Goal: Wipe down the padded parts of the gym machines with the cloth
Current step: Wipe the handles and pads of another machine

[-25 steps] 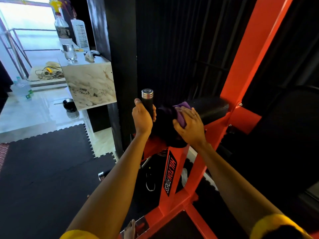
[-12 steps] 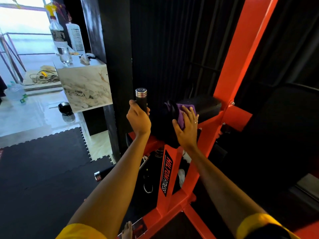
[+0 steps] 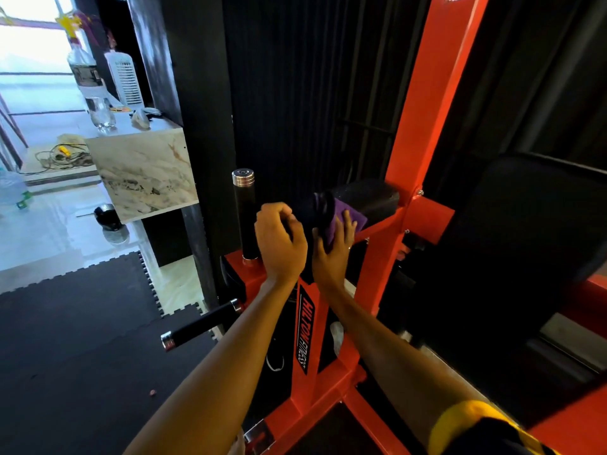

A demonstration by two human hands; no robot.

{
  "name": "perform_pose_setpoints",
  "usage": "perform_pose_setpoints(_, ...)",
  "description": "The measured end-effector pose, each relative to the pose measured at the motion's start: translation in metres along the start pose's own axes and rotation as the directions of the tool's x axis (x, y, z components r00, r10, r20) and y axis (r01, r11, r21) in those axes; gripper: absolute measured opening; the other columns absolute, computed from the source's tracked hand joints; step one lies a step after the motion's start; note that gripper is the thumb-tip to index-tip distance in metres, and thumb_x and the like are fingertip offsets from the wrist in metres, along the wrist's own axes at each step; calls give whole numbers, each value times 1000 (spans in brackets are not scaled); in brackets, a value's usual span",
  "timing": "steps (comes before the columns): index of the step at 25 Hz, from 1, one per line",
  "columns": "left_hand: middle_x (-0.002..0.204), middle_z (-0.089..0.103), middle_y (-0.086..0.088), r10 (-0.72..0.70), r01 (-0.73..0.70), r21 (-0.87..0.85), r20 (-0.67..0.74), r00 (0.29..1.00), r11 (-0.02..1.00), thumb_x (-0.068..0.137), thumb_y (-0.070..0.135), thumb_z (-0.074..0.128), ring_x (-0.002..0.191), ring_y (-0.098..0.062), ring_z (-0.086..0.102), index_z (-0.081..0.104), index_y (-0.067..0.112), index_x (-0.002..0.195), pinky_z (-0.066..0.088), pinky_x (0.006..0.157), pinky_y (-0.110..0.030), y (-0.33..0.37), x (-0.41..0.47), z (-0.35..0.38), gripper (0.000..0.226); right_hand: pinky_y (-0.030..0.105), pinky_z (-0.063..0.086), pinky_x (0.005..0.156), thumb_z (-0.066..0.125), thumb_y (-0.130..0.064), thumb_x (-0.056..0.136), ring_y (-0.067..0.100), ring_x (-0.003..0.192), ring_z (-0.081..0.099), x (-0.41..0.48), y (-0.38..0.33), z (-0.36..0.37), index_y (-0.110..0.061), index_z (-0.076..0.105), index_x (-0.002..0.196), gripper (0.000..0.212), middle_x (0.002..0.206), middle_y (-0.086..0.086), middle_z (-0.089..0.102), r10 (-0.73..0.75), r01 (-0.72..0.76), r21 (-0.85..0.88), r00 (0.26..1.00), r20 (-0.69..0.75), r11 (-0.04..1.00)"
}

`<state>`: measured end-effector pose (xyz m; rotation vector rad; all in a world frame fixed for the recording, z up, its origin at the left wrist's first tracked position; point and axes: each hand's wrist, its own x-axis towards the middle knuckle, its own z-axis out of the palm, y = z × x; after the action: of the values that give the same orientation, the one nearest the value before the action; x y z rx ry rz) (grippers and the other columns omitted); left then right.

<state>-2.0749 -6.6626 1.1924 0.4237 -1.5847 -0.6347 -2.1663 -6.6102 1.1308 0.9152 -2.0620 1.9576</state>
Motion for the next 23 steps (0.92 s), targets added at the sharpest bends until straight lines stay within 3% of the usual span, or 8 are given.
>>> perform_pose_setpoints(4, 112, 59, -3, -217, 139, 277, 278, 936, 951, 96, 16, 56, 108, -20, 57, 59, 12, 114, 44, 99, -34, -4, 14, 21, 19, 31, 3, 125, 55, -38, 102, 17, 158, 0, 39, 17, -27, -15, 37, 156, 62, 170, -1, 18, -28, 32, -46, 997, 77, 998)
perform_pose_setpoints(6, 132, 57, -6, -301, 81, 470, 414, 859, 879, 99, 24, 54, 127, -24, 51, 58, 12, 128, 31, 111, -38, -12, 22, 26, 32, 38, 5, 128, 58, -33, 103, 21, 158, 1, 68, 22, -39, -10, 33, 158, 64, 170, 5, 18, 98, -98, -10, 995, -17, 995)
perform_pose_setpoints(9, 146, 51, -8, -333, -24, 564, 522, 786, 826, 102, 31, 47, 138, -26, 43, 53, 11, 140, 24, 117, -41, -16, 35, 31, 44, 51, 11, 127, 62, -26, 102, 27, 158, 6, 86, 12, -34, -8, 33, 157, 65, 168, 9, 22, 285, -273, 91, 943, -175, 958)
perform_pose_setpoints(11, 149, 48, -10, -369, -47, 590, 563, 740, 806, 101, 31, 45, 140, -28, 41, 50, 9, 143, 24, 117, -42, -15, 44, 39, 48, 47, 8, 128, 62, -33, 100, 25, 158, 7, 64, 6, -16, -12, 41, 154, 62, 167, 5, 27, 176, -177, 9, 971, -163, 984)
perform_pose_setpoints(14, 155, 40, -12, -466, -53, 635, 618, 633, 770, 101, 33, 40, 145, -30, 34, 42, 9, 150, 20, 121, -43, -15, 58, 55, 55, 38, 5, 127, 57, -37, 99, 18, 158, 4, 38, 24, -10, -19, 48, 150, 54, 166, -1, 30, -70, 69, -98, 998, -10, 993)
perform_pose_setpoints(17, 167, 21, -12, -500, -102, 651, 665, 555, 752, 105, 41, 29, 155, -28, 16, 25, 9, 159, 7, 127, -45, -24, 59, 63, 63, 45, 10, 128, 52, -44, 102, 17, 156, 11, 69, 49, -41, -17, 46, 150, 56, 161, 1, 35, -210, 224, -185, 973, 91, 957)
perform_pose_setpoints(20, 169, 13, -14, -494, -158, 666, 672, 551, 729, 106, 43, 23, 156, -29, 10, 17, 8, 161, 3, 127, -48, -28, 53, 65, 65, 51, 7, 127, 55, -38, 103, 23, 155, 20, 118, 53, -62, -9, 50, 148, 53, 157, 8, 45, -110, 132, -327, 990, 84, 936)
perform_pose_setpoints(23, 168, 14, -15, -527, -165, 681, 677, 514, 713, 106, 41, 22, 156, -30, 11, 16, 6, 161, 3, 127, -49, -26, 63, 76, 66, 48, 6, 126, 54, -43, 102, 26, 152, 26, 170, 26, -61, -13, 54, 145, 52, 155, 5, 48, 90, 61, -646, 976, 198, 761)
